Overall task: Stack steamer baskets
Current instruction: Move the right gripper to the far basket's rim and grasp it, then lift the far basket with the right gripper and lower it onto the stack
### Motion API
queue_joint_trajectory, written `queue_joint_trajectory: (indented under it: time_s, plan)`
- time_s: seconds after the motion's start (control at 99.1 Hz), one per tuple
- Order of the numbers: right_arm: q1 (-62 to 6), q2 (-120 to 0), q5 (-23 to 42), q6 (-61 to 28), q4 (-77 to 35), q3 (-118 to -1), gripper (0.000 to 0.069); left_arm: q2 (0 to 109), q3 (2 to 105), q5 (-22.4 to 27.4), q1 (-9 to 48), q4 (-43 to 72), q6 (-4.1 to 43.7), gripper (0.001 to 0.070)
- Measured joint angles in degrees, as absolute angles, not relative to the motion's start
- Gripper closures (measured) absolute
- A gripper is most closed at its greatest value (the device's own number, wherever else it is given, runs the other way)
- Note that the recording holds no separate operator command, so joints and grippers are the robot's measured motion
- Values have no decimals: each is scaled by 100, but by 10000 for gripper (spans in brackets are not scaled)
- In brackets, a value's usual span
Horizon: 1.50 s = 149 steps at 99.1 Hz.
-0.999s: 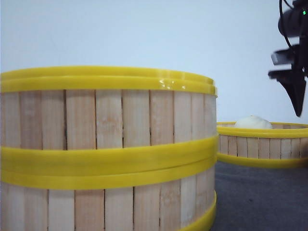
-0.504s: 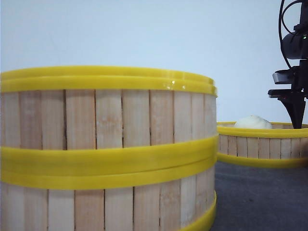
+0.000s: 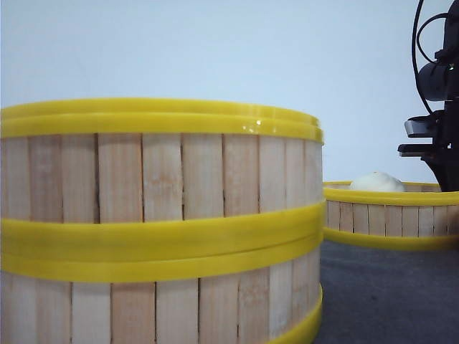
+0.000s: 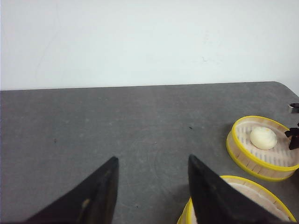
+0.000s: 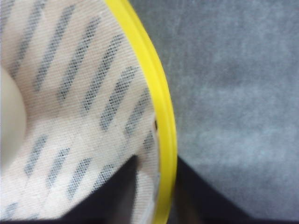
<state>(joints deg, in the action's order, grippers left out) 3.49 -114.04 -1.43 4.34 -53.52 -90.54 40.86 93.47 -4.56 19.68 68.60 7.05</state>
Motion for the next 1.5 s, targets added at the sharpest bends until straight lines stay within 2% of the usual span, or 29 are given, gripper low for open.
queue_joint_trajectory:
  time_s: [0.192,0.383,0.595,0.706,0.898,1.291,1.503]
  plan:
    - [355,-11404,-128,499,-5345,-9054,658,4086,9347,-456,1968,6864,705,438]
    - [353,-11421,-480,475,-5411,-9321,670,4086,9347,-456,1968,6871,705,438]
    - [318,-11480,-1061,676,-5730,-10753,670,4086,9347,-456,1968,6871,705,438]
    - [191,-11478,-1367,843,-6267,-11644,670,4086,9347,-456,1968,6871,705,438]
    - [-602,-11478,-1396,679,-7730,-12556,670,4086,9347,-456,1968,6829,703,438]
    - [-2252,-11120,-1527,493,-7749,-12680,670,4073,9347,-416,2016,6834,703,438]
    - [-3065,-10477,-1551,502,-7749,-12186,670,4018,9347,-419,2016,6928,703,438]
